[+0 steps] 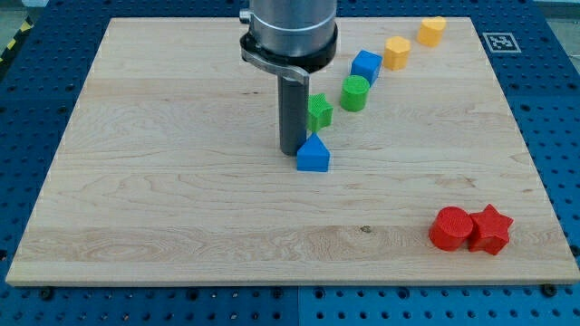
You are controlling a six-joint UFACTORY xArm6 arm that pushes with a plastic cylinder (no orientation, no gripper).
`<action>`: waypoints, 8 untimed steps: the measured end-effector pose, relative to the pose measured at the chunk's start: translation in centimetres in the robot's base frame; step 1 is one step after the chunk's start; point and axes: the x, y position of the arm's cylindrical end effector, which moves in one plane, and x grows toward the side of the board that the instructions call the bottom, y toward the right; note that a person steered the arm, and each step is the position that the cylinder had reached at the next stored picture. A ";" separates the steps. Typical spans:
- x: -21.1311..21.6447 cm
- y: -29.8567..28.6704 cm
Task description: Move the blue triangle above the red circle
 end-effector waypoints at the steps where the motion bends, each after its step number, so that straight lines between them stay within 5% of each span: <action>1: 1.1 1.7; 5: 6.4 10.3; 8: 9.1 8.8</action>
